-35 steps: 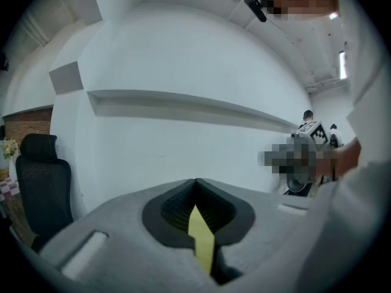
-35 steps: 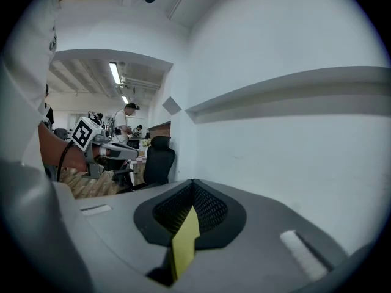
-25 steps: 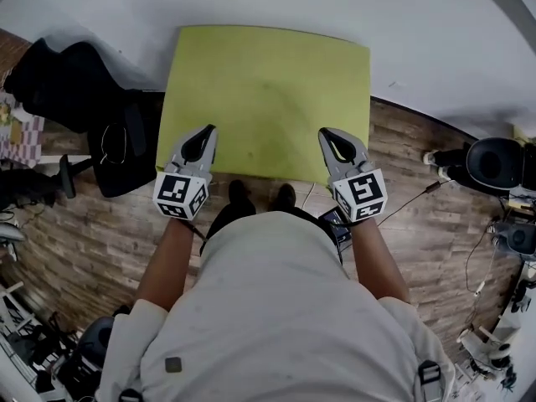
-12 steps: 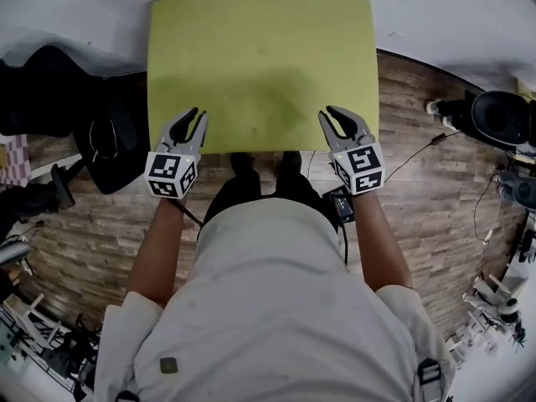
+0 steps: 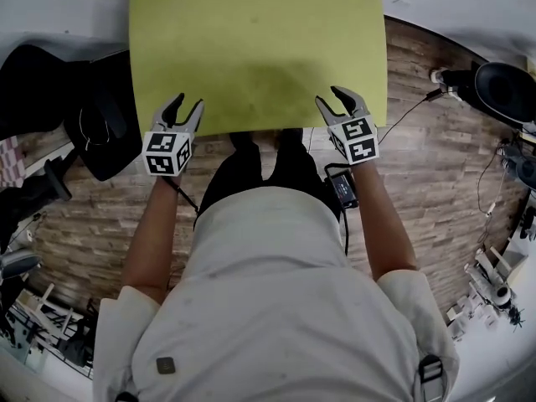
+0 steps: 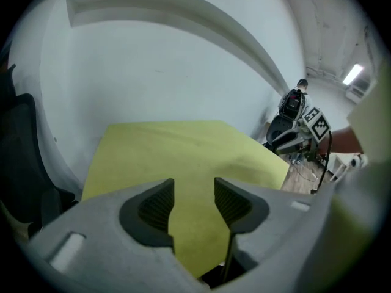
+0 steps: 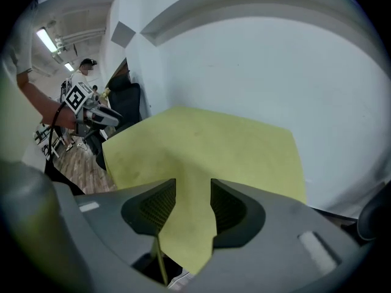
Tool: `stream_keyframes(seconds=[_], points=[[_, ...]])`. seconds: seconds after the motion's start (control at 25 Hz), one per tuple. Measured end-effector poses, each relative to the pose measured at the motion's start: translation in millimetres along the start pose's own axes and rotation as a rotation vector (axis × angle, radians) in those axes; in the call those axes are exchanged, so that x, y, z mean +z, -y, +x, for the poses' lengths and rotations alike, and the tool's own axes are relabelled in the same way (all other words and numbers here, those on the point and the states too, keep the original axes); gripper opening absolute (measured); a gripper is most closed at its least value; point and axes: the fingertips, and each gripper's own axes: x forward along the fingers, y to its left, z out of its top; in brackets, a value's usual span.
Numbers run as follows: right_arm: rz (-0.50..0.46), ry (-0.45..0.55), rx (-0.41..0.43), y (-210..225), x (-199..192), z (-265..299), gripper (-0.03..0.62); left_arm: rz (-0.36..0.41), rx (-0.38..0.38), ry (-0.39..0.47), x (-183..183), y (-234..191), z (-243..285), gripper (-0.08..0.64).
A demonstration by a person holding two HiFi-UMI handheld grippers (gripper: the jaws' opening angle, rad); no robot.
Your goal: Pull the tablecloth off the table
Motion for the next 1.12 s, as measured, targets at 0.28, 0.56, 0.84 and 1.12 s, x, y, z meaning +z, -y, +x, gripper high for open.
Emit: stream_keyframes(seconds=[0.28, 0.56, 0.84, 1.12], points=[[0.007, -0.120, 0.012, 5, -43, 44, 0.249, -0.025, 0.035, -0.093, -41, -19, 31, 0.236], [-0.016, -0.226, 0.017, 3, -75, 64, 0.277, -0.046, 0.049, -0.190, -74, -24, 51, 0.281], [-0.023, -0.280, 0.006, 1, -87, 71, 0.296, -0.056, 0.128, -0.282, -105, -33, 62, 0.301], [-0.038, -0.284, 0.015, 0, -86, 71, 0.269, -0.047, 0.166, -0.273, -104, -33, 63, 0.284]])
